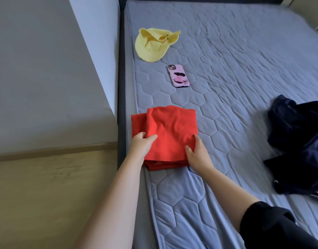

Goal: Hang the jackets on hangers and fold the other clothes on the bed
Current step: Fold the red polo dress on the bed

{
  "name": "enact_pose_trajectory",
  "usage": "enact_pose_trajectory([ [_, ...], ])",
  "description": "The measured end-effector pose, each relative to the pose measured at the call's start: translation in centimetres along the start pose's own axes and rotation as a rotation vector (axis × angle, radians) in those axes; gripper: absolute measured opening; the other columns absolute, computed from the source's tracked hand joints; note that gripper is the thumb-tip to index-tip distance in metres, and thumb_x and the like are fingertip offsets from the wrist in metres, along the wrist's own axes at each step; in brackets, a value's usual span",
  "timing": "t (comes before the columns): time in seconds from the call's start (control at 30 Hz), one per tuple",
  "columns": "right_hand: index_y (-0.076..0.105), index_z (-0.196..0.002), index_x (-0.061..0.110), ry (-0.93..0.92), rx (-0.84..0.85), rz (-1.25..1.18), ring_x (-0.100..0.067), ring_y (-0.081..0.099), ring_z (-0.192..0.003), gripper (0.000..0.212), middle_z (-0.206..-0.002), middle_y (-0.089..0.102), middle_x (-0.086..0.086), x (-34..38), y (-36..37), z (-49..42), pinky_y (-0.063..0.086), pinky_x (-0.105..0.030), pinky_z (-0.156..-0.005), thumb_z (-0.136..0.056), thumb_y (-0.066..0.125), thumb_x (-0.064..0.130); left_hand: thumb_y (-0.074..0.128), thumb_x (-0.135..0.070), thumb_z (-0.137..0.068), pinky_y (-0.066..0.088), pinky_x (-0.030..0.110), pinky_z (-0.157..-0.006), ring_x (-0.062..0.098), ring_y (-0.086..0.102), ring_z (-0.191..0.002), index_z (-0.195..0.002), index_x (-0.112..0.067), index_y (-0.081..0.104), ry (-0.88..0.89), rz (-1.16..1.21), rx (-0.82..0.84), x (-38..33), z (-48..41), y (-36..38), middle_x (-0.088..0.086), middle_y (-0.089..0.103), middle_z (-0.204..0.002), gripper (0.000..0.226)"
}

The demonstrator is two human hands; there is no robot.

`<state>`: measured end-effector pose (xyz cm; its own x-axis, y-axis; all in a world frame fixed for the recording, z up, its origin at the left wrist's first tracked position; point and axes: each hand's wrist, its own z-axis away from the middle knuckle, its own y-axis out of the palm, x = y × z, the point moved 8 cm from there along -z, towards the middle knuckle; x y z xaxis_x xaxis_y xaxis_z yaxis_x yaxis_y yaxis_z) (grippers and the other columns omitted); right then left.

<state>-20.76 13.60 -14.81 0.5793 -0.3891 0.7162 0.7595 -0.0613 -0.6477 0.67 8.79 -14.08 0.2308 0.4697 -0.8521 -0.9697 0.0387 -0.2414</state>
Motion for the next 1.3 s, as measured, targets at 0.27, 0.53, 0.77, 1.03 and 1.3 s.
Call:
enact_pose_trajectory([
  [0.27, 0.031, -0.148, 0.019, -0.099, -0.075, -0.020, -0.017, 0.039, -0.134, 0.056, -0.148, 0.041, -0.001, 1.4, -0.2, -0.1, 0.031, -0.025, -0.103, -0.095, 0.050, 0.023, 0.054, -0.015, -0.093, 0.026, 0.022, -0.057, 0.011, 0.046, -0.062, -0.073, -0.014, 0.049, 0.229, 0.117, -0.501, -0.5, 2.2, -3.6, -0.006, 0.052, -0.067, 0.021],
  [0.53, 0.031, -0.147, 0.013, -0.108, -0.041, 0.073, -0.023, 0.029, -0.139, 0.064, -0.155, 0.027, -0.007, 1.9, 0.9, -1.2, 0.027, -0.031, -0.111, -0.088, 0.055, 0.019, 0.054, 0.000, -0.081, 0.044, 0.031, -0.069, 0.027, 0.060, -0.085, -0.099, -0.010, 0.061, -0.101, 0.014, -0.306, 3.8, -0.4, -4.0, 0.006, 0.062, -0.088, 0.021],
  [0.77, 0.031, -0.143, 0.012, -0.061, -0.046, -0.270, -0.017, 0.047, -0.123, 0.058, -0.133, 0.048, -0.002, 3.2, -0.5, -4.8, 0.032, -0.020, -0.093, -0.093, 0.057, 0.027, 0.070, -0.024, -0.080, 0.051, 0.037, -0.088, 0.023, 0.064, -0.091, -0.107, -0.012, 0.061, -0.031, 0.180, -0.189, 1.1, -3.7, -3.3, 0.005, 0.067, -0.100, 0.031],
  [1.03, 0.056, -0.105, 0.001, 0.137, -0.024, -0.163, -0.025, 0.052, -0.091, 0.042, -0.098, 0.055, -0.010, 3.2, 0.0, -9.8, 0.038, -0.032, -0.077, -0.099, 0.043, 0.040, 0.062, -0.017, -0.089, 0.048, 0.030, -0.078, 0.024, 0.061, -0.085, -0.105, -0.002, 0.065, -0.012, 0.144, -0.368, -1.6, -7.1, -4.1, 0.009, 0.064, -0.094, 0.022],
  [1.3, 0.039, -0.139, 0.004, -0.192, -0.373, -0.014, -0.030, 0.038, -0.131, 0.043, -0.143, 0.042, -0.015, 5.7, -2.8, -7.0, 0.028, -0.036, -0.108, -0.098, 0.042, 0.018, 0.050, -0.009, -0.085, 0.039, 0.046, -0.098, 0.035, 0.049, -0.117, -0.128, -0.003, 0.051, 0.915, -0.644, -0.533, -7.6, -0.5, 0.1, 0.017, 0.054, -0.126, 0.043],
])
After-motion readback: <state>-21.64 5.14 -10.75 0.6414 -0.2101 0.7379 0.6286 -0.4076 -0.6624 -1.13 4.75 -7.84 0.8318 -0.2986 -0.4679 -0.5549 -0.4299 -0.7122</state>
